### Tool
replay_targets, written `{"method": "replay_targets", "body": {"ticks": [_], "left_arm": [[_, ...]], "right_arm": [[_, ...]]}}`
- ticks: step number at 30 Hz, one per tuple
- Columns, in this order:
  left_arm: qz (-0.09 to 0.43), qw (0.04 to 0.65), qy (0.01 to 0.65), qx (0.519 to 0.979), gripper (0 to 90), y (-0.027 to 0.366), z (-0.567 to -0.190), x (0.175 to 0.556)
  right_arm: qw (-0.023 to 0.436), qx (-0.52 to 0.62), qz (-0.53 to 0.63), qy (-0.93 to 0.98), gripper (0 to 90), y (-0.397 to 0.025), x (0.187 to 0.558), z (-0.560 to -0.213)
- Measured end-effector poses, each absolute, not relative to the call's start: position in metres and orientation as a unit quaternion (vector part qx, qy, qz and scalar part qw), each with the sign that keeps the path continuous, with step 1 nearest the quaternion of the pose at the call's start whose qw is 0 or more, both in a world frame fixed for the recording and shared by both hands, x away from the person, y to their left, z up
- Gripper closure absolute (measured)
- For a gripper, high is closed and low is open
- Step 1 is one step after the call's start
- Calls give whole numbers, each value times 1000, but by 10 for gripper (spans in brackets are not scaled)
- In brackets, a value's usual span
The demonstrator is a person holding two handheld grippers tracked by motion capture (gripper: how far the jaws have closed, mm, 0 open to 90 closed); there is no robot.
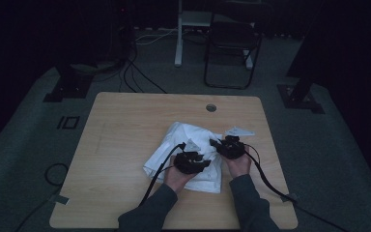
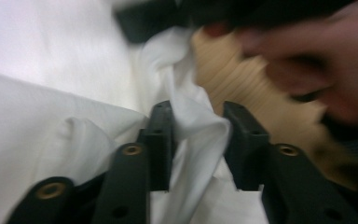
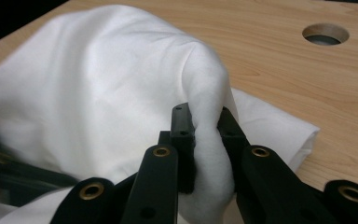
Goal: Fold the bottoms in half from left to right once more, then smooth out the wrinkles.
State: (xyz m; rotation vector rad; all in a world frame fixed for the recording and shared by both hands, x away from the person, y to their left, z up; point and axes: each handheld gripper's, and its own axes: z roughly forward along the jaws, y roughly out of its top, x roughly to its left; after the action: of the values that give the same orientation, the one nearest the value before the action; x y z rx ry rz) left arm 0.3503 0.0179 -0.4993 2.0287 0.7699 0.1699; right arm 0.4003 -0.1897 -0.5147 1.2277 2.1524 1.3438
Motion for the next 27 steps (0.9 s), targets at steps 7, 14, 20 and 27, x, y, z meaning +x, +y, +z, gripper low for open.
{"method": "replay_targets", "body": {"ticks": [7,14,20,27], "left_arm": [[198,463,298,811,582,78,-435,351],[165,442,380,796,633,124,-457,400],[115,424,366,820,673,103,-495,397],[139,401,365,829,633,83,-521,385]], "right_arm": [[164,439,460,754,803,-192,408,-518],[167,440,450,759,803,-190,415,-520],[168,441,445,762,793,-188,420,-521],[187,441,445,757,519,-197,414,-507]]}}
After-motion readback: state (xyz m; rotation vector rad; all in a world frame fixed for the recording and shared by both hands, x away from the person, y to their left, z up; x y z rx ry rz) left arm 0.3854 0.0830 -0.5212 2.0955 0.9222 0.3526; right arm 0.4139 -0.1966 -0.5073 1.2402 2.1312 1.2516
